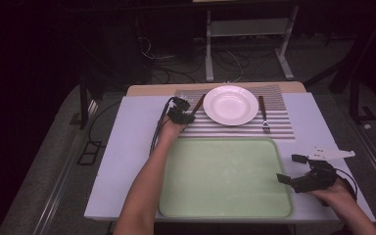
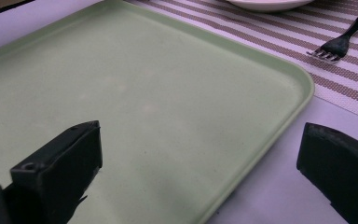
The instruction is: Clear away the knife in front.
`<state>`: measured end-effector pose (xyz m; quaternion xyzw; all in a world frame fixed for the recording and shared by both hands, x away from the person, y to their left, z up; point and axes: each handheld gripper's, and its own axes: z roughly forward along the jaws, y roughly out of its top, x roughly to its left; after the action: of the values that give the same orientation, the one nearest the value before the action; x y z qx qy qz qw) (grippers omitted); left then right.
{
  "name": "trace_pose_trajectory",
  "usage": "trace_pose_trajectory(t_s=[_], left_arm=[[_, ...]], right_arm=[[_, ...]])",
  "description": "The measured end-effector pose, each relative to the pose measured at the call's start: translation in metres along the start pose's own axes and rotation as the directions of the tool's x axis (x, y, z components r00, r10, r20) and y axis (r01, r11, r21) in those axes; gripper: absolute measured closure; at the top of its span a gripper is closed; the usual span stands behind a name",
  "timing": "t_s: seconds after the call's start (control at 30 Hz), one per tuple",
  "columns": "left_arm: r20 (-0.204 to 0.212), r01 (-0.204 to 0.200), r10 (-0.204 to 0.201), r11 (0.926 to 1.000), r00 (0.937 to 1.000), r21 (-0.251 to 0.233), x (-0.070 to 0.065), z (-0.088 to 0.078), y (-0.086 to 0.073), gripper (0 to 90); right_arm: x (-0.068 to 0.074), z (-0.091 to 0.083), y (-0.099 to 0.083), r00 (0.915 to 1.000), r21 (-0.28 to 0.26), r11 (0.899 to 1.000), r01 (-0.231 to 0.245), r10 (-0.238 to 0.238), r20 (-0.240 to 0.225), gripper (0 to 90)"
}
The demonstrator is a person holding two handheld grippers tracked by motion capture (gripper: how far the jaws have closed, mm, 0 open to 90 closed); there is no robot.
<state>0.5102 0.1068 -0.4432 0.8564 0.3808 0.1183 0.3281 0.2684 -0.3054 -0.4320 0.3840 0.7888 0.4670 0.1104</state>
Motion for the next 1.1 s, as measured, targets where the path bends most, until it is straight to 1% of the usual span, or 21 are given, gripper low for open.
trace_pose_trajectory(t_s=[0.37, 0.4, 0.43, 0.5, 0.6, 0.8, 0.83, 0.93, 1.03, 1.1], left_arm=[[-0.026, 0.012, -0.012, 0.9999, 0.9996, 0.007, 0.01, -0.006, -0.006, 89.5], [-0.029, 0.021, -0.021, 0.9998, 0.9994, 0.004, 0.011, -0.007, -0.006, 89.5], [-0.031, 0.017, -0.017, 0.9998, 0.9994, 0.005, 0.012, -0.008, -0.007, 89.5], [-0.029, 0.027, -0.027, 0.9996, 0.9992, -0.001, 0.013, -0.008, -0.009, 89.5], [-0.031, 0.021, -0.021, 0.9998, 0.9993, -0.006, 0.013, -0.008, -0.01, 89.5], [-0.027, 0.032, -0.033, 0.9994, 0.9991, -0.016, 0.014, -0.009, -0.011, 89.4], [-0.027, 0.032, -0.032, 0.9993, 0.9991, -0.017, 0.013, -0.008, -0.01, 86.6], [-0.028, 0.011, -0.012, 0.9995, 0.9995, -0.029, 0.008, -0.008, -0.008, 83.0], [-0.03, 0.008, -0.01, 0.9988, 0.9995, -0.048, 0.006, -0.009, -0.003, 80.2], [-0.023, 0.008, -0.009, 0.9987, 0.9997, -0.051, 0.006, -0.009, 0.0, 78.3]], right_arm=[[0.0, 0.0, 0.0, 1.0, -0.001, 1.0, -0.001, 0.001, 0.001, 0.2], [0.0, 0.0, 0.0, 1.0, 0.0, 1.0, -0.001, 0.001, 0.001, 0.2], [0.0, 0.0, 0.0, 1.0, 0.0, 1.0, -0.002, 0.002, 0.001, 0.2], [0.0, 0.0, 0.0, 1.0, -0.002, 1.0, -0.001, 0.001, 0.0, 0.2], [0.0, 0.0, 0.0, 1.0, 0.0, 1.0, 0.0, 0.0, 0.0, 0.2], [0.0, 0.0, 0.0, 1.0, 0.0, 1.0, 0.0, 0.0, 0.0, 0.2], [0.0, 0.0, 0.0, 1.0, 0.0, 1.0, 0.0, 0.0, 0.0, 0.2], [0.001, 0.0, 0.0, 1.0, 0.0, 1.0, 0.0, 0.0, -0.002, 0.2], [0.0, 0.0, 0.0, 1.0, -0.002, 1.0, 0.0, 0.0, -0.002, 0.2], [0.0, 0.0, 0.0, 1.0, -0.001, 1.0, -0.001, 0.001, -0.001, 0.2]])
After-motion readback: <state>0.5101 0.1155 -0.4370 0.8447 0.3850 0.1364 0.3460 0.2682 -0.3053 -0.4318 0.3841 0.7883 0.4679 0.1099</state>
